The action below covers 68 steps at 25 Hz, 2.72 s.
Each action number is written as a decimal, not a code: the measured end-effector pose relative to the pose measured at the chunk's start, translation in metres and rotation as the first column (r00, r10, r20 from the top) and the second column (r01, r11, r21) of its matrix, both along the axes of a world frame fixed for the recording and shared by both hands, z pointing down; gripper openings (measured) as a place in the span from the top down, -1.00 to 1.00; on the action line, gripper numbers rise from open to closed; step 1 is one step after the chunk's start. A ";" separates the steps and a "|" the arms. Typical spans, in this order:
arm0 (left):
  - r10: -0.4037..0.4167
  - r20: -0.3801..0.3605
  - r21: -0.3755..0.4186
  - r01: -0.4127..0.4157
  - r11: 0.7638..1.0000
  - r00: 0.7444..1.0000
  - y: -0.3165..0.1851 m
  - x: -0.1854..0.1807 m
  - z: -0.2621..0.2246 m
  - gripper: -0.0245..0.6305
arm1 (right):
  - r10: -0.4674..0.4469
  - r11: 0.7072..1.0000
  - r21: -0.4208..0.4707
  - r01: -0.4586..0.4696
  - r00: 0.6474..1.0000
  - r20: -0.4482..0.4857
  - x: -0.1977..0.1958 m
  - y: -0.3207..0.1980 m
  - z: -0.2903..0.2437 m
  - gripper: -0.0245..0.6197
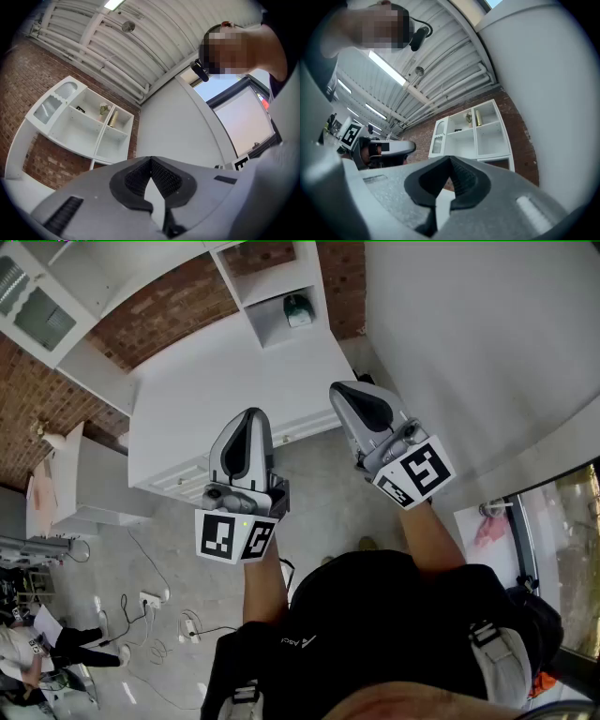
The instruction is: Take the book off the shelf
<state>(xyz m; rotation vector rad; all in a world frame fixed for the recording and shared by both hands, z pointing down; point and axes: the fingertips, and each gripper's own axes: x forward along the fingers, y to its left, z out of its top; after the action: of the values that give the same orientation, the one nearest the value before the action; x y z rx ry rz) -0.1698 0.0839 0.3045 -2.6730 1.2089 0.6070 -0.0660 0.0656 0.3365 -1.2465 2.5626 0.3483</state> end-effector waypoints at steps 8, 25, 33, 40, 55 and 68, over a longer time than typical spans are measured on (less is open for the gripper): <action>-0.006 0.019 0.002 0.006 1.000 1.000 -0.014 0.027 -0.003 0.93 | -0.003 1.000 0.001 0.003 0.999 0.033 0.032 -0.014 -0.003 0.92; -0.110 0.010 -0.015 0.110 0.994 0.994 -0.097 0.079 -0.026 0.93 | -0.014 1.000 0.008 0.014 1.000 -0.015 0.115 -0.072 0.000 0.92; -0.147 -0.018 0.008 0.147 0.989 0.989 -0.180 0.070 -0.041 0.93 | -0.015 0.999 0.028 0.017 0.998 -0.054 0.117 -0.151 -0.011 0.92; -0.175 -0.030 0.069 0.177 0.982 0.984 -0.276 0.052 -0.082 0.93 | -0.013 0.999 0.044 0.018 0.995 -0.101 0.104 -0.245 -0.026 0.92; -0.196 -0.046 0.167 0.201 0.965 0.980 -0.430 0.023 -0.183 0.93 | -0.002 0.998 0.068 0.010 0.992 -0.125 0.093 -0.379 -0.040 0.92; -0.415 -0.064 0.159 0.420 0.893 0.907 -0.502 0.007 -0.307 0.67 | -0.152 0.981 0.100 0.164 0.981 -0.122 0.114 -0.440 -0.074 0.92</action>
<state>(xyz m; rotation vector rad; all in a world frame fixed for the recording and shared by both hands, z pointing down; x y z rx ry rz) -0.1623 -0.4179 -0.0029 -2.1713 1.5971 0.6425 0.0483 -0.3748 0.2629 -1.0042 2.6760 0.5322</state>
